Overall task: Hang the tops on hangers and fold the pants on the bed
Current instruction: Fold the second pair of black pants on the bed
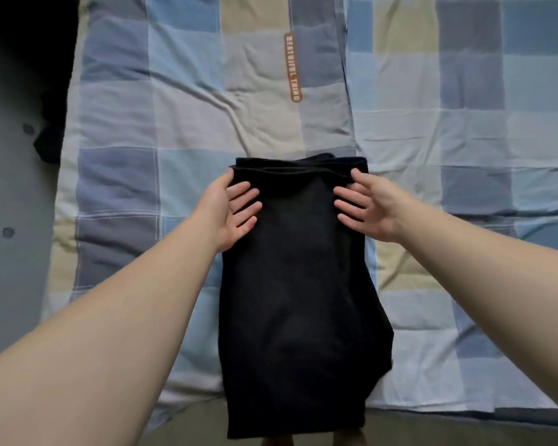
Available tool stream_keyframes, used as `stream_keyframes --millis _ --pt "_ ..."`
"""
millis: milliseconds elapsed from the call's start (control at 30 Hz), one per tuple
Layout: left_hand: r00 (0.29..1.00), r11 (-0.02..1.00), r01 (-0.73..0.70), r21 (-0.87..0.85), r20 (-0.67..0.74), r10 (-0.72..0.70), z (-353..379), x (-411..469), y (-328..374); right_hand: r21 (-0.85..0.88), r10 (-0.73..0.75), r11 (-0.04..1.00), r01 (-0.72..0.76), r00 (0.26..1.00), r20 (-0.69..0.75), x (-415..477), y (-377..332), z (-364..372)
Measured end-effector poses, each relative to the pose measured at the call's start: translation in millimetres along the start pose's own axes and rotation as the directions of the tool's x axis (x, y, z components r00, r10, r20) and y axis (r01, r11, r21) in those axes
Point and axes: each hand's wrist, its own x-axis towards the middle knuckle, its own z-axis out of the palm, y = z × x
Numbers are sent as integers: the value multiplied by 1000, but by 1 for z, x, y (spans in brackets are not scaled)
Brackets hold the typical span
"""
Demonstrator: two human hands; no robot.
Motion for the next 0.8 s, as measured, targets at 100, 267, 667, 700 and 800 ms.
stream_keyframes --millis 100,267,667,700,800 --pt "999 997 -19 74 30 17 -5 2 -23 -76 0 997 4 998 56 3 17 -13" --pt "991 975 -118 187 -37 127 -16 -28 -66 -170 -53 984 56 998 23 -26 58 -44" --pt "812 756 -87 649 -393 431 -83 -94 -249 -427 -72 903 47 996 -43 -91 245 -115" --pt "825 732 -68 678 -374 424 -87 -97 -263 -444 -51 896 30 998 -35 -91 259 -117" --pt "876 733 -43 679 -327 355 -95 -100 -287 -478 142 866 -146 989 -44 -96 281 -112"
